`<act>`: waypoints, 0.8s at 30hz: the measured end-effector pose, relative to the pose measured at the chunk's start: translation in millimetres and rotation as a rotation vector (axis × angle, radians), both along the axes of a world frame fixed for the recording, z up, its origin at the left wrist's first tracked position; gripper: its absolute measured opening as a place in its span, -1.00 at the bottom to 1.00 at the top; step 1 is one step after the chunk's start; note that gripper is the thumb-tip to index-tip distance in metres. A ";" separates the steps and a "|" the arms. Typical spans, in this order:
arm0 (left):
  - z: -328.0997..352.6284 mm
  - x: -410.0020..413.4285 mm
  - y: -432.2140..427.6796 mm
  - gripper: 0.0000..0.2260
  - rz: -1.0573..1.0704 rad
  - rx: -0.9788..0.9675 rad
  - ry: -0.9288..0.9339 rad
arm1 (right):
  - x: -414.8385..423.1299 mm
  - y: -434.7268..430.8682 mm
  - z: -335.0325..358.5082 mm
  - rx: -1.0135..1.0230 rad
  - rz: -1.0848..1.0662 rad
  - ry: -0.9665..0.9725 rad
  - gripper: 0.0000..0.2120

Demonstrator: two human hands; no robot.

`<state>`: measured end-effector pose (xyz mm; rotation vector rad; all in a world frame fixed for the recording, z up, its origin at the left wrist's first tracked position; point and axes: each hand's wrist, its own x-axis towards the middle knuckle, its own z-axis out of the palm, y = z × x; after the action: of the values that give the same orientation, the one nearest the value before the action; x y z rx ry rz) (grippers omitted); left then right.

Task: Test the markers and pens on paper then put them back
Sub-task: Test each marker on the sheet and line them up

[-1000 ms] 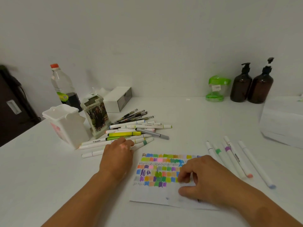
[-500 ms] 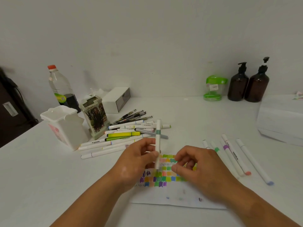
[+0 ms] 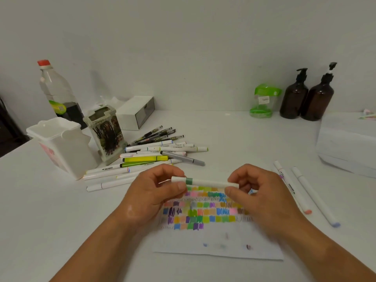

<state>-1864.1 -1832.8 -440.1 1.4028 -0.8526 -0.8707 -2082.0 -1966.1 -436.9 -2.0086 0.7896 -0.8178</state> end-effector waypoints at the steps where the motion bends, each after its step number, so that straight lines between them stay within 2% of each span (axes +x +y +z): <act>1: 0.2 -0.5 2.2 -0.77 0.026 0.047 -0.200 | 0.8 0.9 0.8 0.010 0.001 -0.015 -0.77; 4: -3.6 -12.1 3.6 -0.81 -0.029 0.099 -0.660 | 3.4 5.9 1.9 0.034 0.045 -0.041 -0.76; 7: -3.4 -22.4 2.0 -0.74 -0.128 0.084 -0.839 | 5.2 10.4 5.3 0.129 0.108 -0.090 -0.77; 10: 2.5 -27.3 2.8 -0.64 -0.183 0.089 -0.884 | 6.4 14.9 8.8 0.264 0.193 -0.172 -0.85; 12: 3.7 -30.6 3.4 -0.66 -0.223 0.073 -0.907 | 7.4 17.9 8.7 0.313 0.249 -0.175 -0.92; 16: 1.3 -33.8 2.3 -0.80 -0.258 -0.020 -0.958 | 10.2 22.0 3.1 0.328 0.300 -0.145 -0.85; 20: -0.1 -34.7 1.3 -0.81 -0.284 -0.071 -0.961 | 11.3 20.7 -0.7 0.313 0.300 -0.165 -0.78; 22: -1.3 -29.6 2.1 -0.65 -0.297 0.025 -0.935 | 10.9 16.4 -1.1 0.318 0.254 -0.209 -0.79; 24: -4.8 -22.6 4.9 -0.36 -0.292 0.205 -0.984 | 9.0 10.8 -2.2 0.420 0.210 -0.300 -0.83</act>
<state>-1886.7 -1827.9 -444.9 1.9419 -1.7763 -0.4402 -2073.0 -1955.3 -439.2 -1.5219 0.5152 -0.7375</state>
